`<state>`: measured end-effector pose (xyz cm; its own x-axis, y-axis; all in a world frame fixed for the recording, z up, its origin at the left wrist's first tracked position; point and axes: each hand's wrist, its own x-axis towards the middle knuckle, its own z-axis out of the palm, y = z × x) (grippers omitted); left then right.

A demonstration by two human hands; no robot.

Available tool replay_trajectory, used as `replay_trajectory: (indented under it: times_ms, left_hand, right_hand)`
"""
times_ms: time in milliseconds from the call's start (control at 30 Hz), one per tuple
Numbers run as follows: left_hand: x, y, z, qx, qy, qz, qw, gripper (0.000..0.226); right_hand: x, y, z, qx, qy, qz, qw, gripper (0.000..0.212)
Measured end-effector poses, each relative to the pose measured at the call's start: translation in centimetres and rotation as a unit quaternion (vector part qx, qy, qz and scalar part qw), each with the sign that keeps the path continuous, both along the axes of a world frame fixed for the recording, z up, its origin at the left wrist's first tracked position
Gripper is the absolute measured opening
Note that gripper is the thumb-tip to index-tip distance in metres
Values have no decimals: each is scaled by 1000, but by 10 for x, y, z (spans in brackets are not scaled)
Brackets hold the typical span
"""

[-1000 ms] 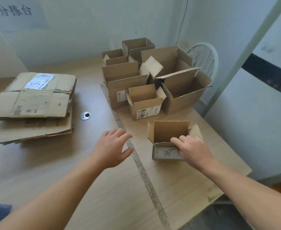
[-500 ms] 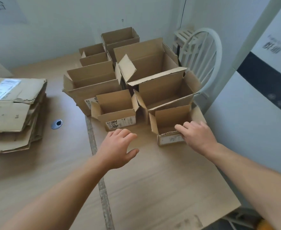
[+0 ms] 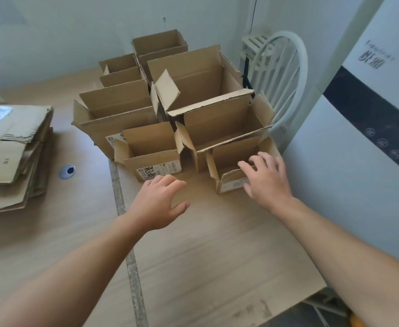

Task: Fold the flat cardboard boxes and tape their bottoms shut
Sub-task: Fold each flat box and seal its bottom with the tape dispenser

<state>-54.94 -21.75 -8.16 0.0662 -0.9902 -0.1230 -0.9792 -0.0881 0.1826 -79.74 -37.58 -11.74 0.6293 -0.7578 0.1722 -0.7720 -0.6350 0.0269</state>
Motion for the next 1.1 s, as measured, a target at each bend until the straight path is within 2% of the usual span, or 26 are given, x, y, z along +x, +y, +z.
replay_trajectory:
  times_ms: [167, 333, 433, 500, 600, 733, 900, 1100]
  left_hand:
    - [15, 15, 9, -14, -48, 15, 999, 47]
    - [55, 44, 26, -32, -117, 50, 991, 44]
    - [86, 74, 34, -39, -125, 93, 987, 41]
    - [109, 98, 41, -31, -131, 128, 983, 48]
    - [147, 141, 52, -21, -124, 186, 975, 54]
    - [216, 196, 63, -25, -117, 241, 963, 52]
    - [315, 241, 56, -36, -105, 280, 953, 48]
    - [415, 228, 25, -59, -129, 211, 967, 48]
  right_hand:
    - [19, 34, 23, -79, -68, 111, 988, 27]
    - [89, 64, 45, -51, -49, 188, 980, 25]
    - [138, 83, 55, -24, -32, 221, 974, 24]
    - [172, 97, 62, -3, -16, 241, 970, 25]
    - [228, 124, 69, 41, 24, 271, 961, 35]
    - [307, 167, 75, 130, 15, 282, 951, 48]
    - [399, 215, 72, 154, 10, 273, 950, 45]
    - [482, 246, 57, 176, 11, 197, 964, 42]
